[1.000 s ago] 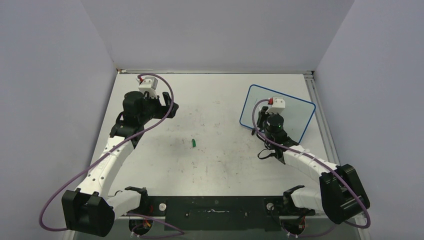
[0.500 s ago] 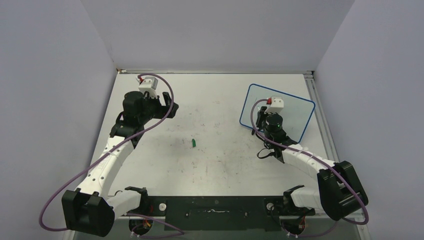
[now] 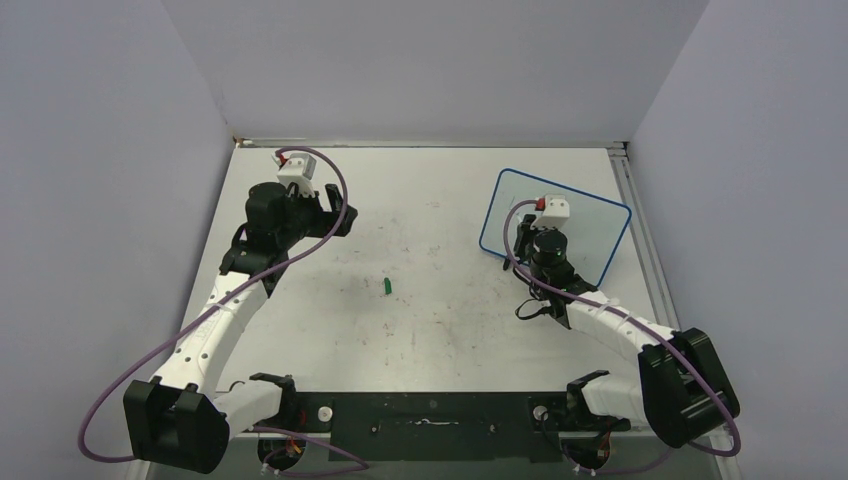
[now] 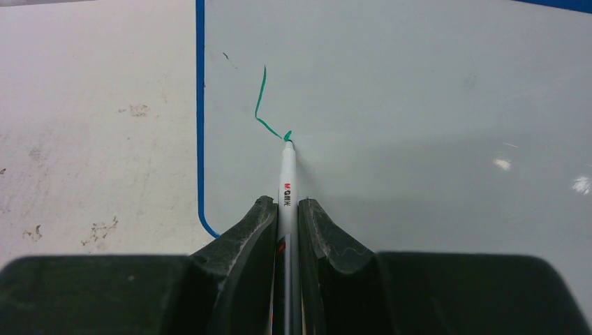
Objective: Write a sentence on the whiteboard
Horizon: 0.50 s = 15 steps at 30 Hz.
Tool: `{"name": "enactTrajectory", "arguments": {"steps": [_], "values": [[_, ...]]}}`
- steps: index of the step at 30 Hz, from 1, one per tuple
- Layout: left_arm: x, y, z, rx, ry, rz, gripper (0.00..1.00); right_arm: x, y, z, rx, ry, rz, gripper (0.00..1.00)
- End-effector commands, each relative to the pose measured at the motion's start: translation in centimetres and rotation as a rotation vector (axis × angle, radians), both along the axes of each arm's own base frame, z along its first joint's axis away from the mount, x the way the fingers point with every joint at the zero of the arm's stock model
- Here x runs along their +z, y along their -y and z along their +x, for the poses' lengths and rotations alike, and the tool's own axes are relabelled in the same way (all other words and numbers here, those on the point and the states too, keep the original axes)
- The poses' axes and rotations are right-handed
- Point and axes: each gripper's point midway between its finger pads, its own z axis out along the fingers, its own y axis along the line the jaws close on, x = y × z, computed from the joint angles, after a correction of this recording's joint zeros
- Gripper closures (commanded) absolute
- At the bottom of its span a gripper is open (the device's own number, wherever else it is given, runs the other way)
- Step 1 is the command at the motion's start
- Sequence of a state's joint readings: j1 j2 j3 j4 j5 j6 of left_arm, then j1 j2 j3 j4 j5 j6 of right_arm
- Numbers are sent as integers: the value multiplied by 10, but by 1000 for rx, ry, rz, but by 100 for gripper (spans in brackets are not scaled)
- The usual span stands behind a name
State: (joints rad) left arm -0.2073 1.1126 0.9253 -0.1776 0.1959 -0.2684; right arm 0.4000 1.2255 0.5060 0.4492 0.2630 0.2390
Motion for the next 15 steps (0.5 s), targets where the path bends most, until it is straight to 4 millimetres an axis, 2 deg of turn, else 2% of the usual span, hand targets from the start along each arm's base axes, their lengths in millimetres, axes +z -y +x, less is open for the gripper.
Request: {"name": "enactTrajectory", "arguments": {"steps": [1, 15], "values": [[15, -1, -1, -12, 52, -4, 19, 10, 11, -1, -51, 34, -4, 95], [15, 0, -2, -15, 52, -5, 19, 20, 14, 3, -69, 60, -9, 95]]}}
